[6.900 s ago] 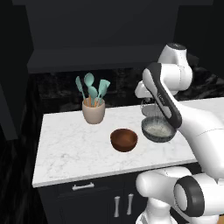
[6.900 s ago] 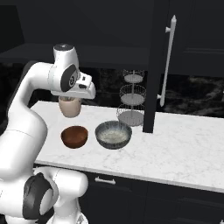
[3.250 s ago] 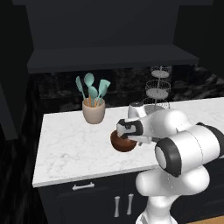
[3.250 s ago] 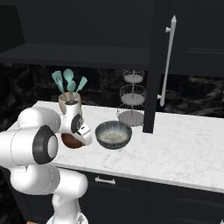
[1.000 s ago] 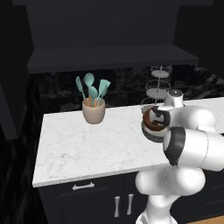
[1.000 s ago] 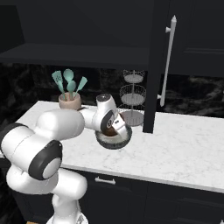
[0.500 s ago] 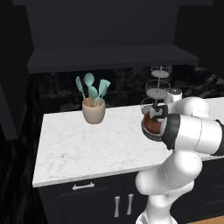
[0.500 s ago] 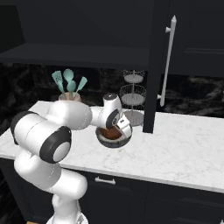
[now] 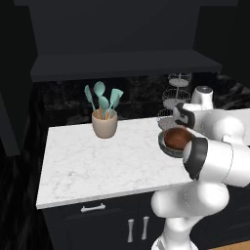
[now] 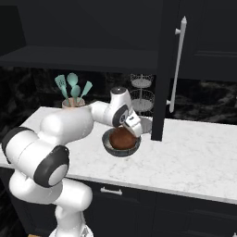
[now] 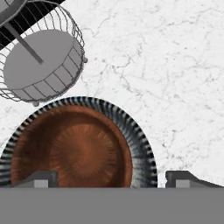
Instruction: Pick up the bowls on the counter and stack them on top of one another in the open cabinet. Place the smaller bowl on top of the larger bowl.
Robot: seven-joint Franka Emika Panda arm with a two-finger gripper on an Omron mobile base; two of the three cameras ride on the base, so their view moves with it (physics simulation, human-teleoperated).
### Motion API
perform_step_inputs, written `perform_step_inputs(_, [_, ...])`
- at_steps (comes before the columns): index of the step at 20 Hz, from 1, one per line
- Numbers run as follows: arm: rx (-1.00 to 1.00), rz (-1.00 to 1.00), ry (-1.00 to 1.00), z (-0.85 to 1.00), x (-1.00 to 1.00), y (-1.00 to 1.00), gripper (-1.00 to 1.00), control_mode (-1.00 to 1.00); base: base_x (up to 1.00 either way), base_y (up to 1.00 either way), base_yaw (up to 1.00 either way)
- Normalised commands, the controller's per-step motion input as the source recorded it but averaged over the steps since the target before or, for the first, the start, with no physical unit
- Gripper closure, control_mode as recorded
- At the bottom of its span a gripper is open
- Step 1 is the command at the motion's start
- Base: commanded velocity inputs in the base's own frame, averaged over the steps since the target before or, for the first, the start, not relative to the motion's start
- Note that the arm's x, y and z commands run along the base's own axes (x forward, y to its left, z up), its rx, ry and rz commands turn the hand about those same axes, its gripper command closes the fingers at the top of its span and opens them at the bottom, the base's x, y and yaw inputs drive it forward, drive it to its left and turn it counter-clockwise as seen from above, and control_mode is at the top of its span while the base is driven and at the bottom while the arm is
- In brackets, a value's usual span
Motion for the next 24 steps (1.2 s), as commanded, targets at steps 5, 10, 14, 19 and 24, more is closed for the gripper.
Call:
perform_step_inputs(5, [-0.04,0.11,0.14,-0.72,-0.18,-0.28,-1.00,-1.00,0.00,0.00,0.00])
perform_step_inputs(10, [-0.01,0.10,0.16,-0.69,-0.07,0.07,-1.00,-1.00,0.00,0.00,0.00])
perform_step_inputs(14, [0.00,0.08,0.10,-0.54,0.00,0.01,-1.00,-1.00,0.00,0.00,0.00])
perform_step_inputs(19, [0.00,0.07,0.02,-0.38,0.00,0.00,-1.00,-1.00,0.00,0.00,0.00])
perform_step_inputs(24, [0.05,0.02,0.00,-0.12,0.00,0.00,1.00,-1.00,0.00,0.00,0.00])
